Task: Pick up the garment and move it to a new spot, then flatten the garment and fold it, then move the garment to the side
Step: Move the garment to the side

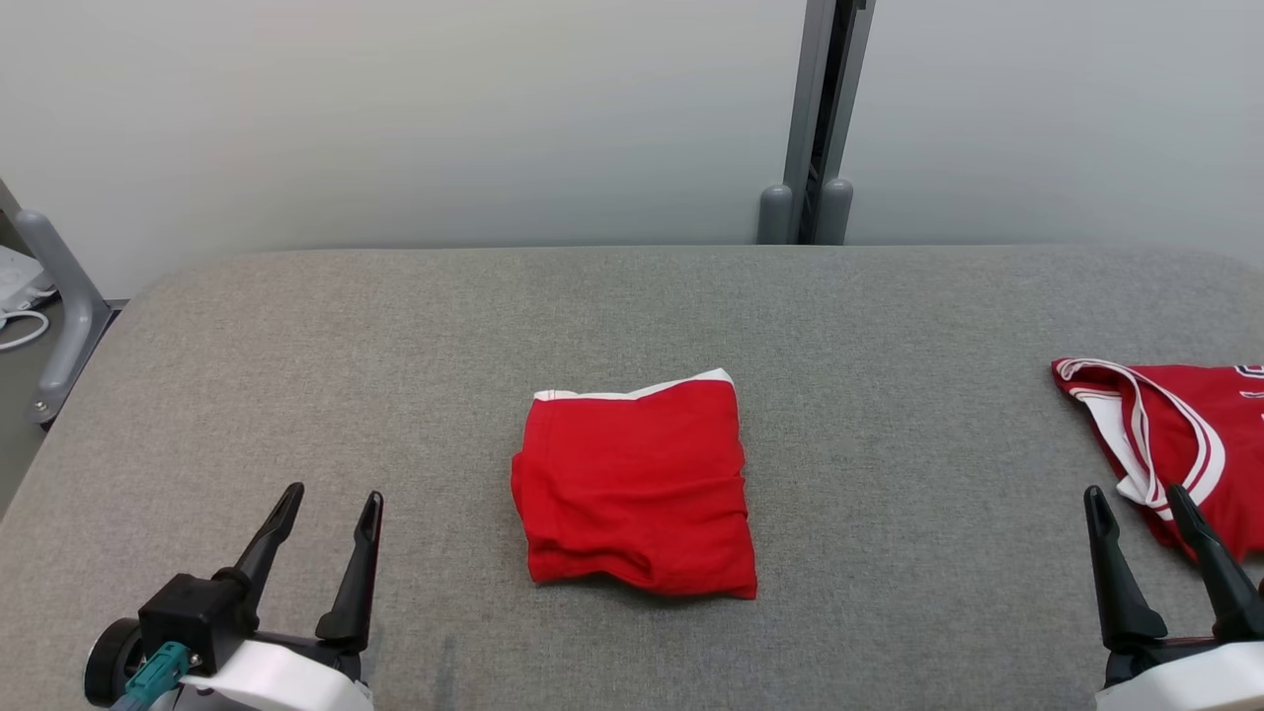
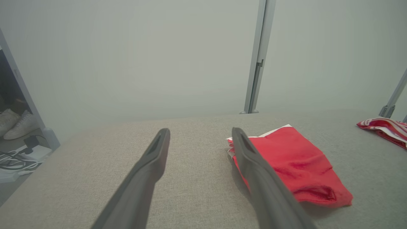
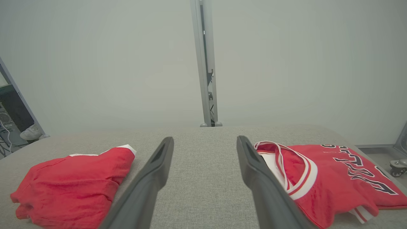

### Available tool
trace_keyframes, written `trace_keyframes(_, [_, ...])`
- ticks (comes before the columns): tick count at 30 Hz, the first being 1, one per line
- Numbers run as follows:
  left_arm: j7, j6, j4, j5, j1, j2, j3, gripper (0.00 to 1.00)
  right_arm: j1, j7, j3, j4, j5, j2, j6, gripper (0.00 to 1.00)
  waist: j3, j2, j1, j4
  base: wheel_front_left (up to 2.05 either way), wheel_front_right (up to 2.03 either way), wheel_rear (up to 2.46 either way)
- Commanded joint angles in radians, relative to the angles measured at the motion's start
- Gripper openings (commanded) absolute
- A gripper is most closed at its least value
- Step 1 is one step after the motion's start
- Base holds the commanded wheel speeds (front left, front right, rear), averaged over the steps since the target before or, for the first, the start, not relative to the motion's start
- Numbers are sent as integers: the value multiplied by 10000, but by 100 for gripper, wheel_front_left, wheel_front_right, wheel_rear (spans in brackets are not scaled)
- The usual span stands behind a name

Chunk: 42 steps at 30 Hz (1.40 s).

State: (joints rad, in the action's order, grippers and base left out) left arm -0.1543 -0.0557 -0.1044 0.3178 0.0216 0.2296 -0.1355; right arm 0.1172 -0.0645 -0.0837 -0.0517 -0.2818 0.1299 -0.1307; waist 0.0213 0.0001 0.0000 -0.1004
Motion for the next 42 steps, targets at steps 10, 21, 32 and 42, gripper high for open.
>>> trace_keyframes(10, [-18,124,185,108,-150,93,-44,100,50,61,-151,-134,92,76,0,100,-124,-1,0,-76,0,0,0])
trace_keyframes(21, [-414,-35,130,154,-1226,-138,-254,100,-1526,677,896,63,450,647,0,100,-1531,-1,0,-771,0,0,0])
trace_keyframes(32, [-953,-372,-776,235,-2598,-590,-608,100,-3691,733,4150,2502,-547,539,0,100,-2861,-1,0,-1276,0,0,0])
trace_keyframes(42, [-1094,-549,-1294,177,-3061,-619,-555,100,-4817,1334,6005,4414,-1825,578,2,78,-3105,-1,0,-1138,0,0,0])
